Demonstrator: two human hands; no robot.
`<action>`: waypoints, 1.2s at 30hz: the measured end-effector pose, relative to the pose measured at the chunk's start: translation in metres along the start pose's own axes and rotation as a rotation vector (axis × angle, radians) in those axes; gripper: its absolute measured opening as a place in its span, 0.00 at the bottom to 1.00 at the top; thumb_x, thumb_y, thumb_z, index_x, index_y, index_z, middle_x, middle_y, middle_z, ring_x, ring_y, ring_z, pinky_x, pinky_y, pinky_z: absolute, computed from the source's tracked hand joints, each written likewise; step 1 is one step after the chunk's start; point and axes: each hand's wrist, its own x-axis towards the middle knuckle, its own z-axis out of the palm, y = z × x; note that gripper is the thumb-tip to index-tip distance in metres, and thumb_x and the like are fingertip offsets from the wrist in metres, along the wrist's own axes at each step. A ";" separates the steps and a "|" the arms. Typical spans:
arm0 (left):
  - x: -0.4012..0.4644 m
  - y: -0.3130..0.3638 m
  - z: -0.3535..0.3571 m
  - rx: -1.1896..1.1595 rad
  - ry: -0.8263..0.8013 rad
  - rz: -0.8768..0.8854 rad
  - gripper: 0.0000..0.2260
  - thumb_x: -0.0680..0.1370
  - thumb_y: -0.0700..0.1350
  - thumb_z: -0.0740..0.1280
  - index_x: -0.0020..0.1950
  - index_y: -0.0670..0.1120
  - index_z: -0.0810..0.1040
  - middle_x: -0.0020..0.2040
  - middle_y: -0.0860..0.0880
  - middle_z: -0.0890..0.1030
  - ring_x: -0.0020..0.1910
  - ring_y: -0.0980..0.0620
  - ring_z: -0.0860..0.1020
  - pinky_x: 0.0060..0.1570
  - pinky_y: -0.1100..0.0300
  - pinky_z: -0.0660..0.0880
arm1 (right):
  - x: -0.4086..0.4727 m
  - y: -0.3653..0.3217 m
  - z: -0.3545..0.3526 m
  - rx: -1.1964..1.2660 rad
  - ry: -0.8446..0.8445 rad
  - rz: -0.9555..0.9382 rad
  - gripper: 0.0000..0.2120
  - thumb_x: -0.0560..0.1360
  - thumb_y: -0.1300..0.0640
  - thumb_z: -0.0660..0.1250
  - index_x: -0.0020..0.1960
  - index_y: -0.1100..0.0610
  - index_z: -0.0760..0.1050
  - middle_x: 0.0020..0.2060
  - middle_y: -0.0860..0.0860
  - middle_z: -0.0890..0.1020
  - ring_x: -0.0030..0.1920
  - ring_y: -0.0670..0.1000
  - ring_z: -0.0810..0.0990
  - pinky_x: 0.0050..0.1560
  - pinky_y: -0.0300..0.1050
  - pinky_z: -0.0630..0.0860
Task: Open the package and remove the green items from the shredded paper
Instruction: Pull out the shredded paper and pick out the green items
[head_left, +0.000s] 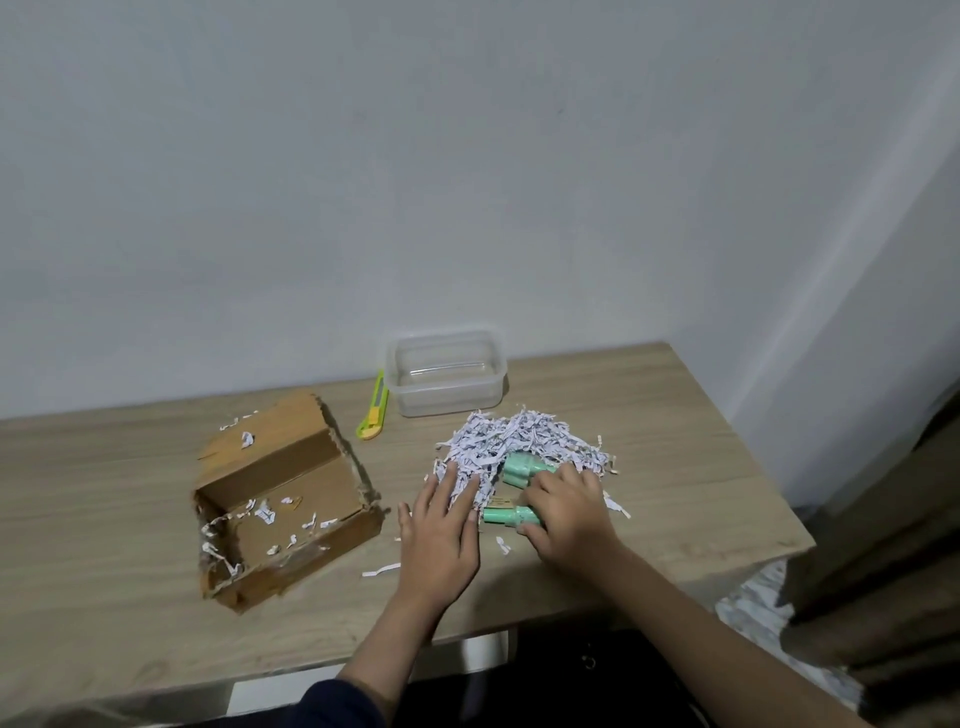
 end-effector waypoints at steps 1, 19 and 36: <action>0.000 0.000 0.000 -0.008 0.004 -0.004 0.23 0.77 0.56 0.47 0.71 0.60 0.65 0.76 0.55 0.61 0.75 0.48 0.59 0.69 0.36 0.53 | -0.003 0.000 -0.002 0.029 0.009 0.001 0.12 0.62 0.43 0.64 0.41 0.49 0.77 0.37 0.45 0.79 0.42 0.49 0.67 0.42 0.45 0.58; 0.001 -0.005 0.005 -0.035 0.048 0.015 0.24 0.77 0.55 0.50 0.73 0.58 0.61 0.74 0.54 0.66 0.73 0.51 0.64 0.68 0.38 0.57 | 0.033 0.103 -0.053 0.301 0.169 0.648 0.08 0.68 0.58 0.71 0.46 0.58 0.81 0.44 0.57 0.79 0.47 0.58 0.77 0.46 0.45 0.70; 0.003 -0.003 0.004 -0.017 0.055 0.020 0.27 0.75 0.61 0.56 0.74 0.60 0.60 0.75 0.55 0.64 0.73 0.51 0.63 0.70 0.38 0.53 | 0.047 0.012 -0.019 0.316 -0.173 0.262 0.07 0.69 0.51 0.69 0.44 0.54 0.76 0.39 0.47 0.74 0.45 0.50 0.72 0.42 0.44 0.67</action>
